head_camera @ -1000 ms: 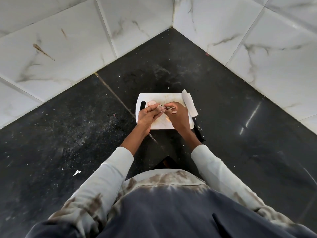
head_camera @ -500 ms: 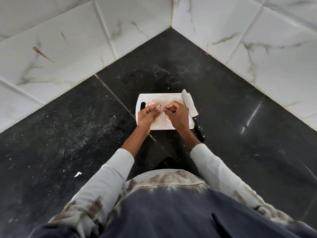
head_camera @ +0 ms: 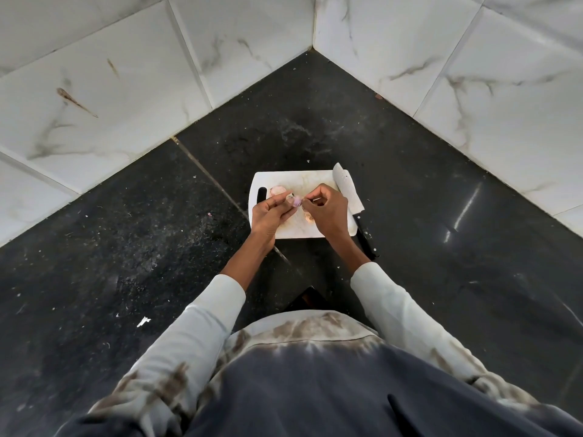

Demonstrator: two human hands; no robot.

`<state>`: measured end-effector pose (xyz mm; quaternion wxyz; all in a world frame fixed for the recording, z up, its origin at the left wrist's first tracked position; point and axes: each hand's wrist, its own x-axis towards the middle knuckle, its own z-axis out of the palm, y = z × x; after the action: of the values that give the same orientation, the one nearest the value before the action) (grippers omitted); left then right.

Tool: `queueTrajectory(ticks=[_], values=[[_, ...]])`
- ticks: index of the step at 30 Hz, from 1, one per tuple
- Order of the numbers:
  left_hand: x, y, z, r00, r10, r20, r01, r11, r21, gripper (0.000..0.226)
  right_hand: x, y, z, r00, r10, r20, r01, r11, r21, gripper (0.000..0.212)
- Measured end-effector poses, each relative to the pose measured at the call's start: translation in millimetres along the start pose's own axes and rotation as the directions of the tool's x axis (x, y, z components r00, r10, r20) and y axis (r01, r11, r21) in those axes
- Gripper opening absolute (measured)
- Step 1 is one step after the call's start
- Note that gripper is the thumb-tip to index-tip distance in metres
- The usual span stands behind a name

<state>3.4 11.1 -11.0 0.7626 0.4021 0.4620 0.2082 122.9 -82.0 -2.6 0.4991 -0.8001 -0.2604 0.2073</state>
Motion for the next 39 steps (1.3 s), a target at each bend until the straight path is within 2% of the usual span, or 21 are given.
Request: queueTrajectory(ticks=[6, 10, 11, 14, 17, 24, 28, 33, 36, 39], values=[[-2, 1, 2, 1.0, -0.009, -0.011, 0.009, 0.999, -0.036, 0.031, 2, 4, 0, 0.999, 0.044, 0.005, -0.044, 0.999, 0.009, 0.019], [-2, 4, 4, 1.0, 0.013, -0.023, -0.014, 1.0, -0.005, 0.024, 3, 5, -2, 0.996, 0.08, 0.026, -0.082, 0.992, 0.096, 0.011], [-2, 5, 3, 0.999, 0.017, -0.027, -0.017, 1.0, 0.006, 0.032, 2, 4, -2, 0.995, 0.09, 0.033, -0.093, 0.988, 0.119, 0.013], [6, -2, -2, 0.996, 0.044, -0.072, -0.038, 0.995, 0.094, 0.076, 3, 3, 0, 0.992, 0.114, 0.056, -0.121, 0.981, 0.15, 0.021], [5, -2, -1, 0.995, 0.072, -0.069, -0.062, 0.989, 0.137, 0.08, 3, 2, 3, 0.99, 0.13, 0.063, -0.137, 0.982, 0.132, 0.025], [6, -5, -4, 0.998, 0.064, -0.029, -0.061, 0.994, 0.092, 0.102, 3, 2, 3, 0.986, 0.161, 0.044, -0.165, 0.98, 0.109, 0.014], [5, -3, -3, 0.998, 0.057, -0.021, -0.054, 0.993, 0.102, 0.088, 5, 4, 6, 0.987, 0.157, 0.022, -0.158, 0.986, 0.054, 0.014], [4, -1, 3, 0.993, 0.106, -0.048, -0.091, 0.965, 0.247, 0.031, 9, 7, 11, 0.985, 0.171, -0.009, -0.171, 0.985, 0.005, 0.016], [7, -2, 4, 0.992, 0.125, -0.031, -0.112, 0.958, 0.264, 0.029, 12, 7, 12, 0.979, 0.201, -0.027, -0.202, 0.979, -0.004, 0.02], [12, -4, 4, 0.994, 0.111, -0.016, -0.104, 0.965, 0.242, 0.036, 13, 8, 10, 0.977, 0.212, -0.035, -0.212, 0.977, 0.002, 0.022]])
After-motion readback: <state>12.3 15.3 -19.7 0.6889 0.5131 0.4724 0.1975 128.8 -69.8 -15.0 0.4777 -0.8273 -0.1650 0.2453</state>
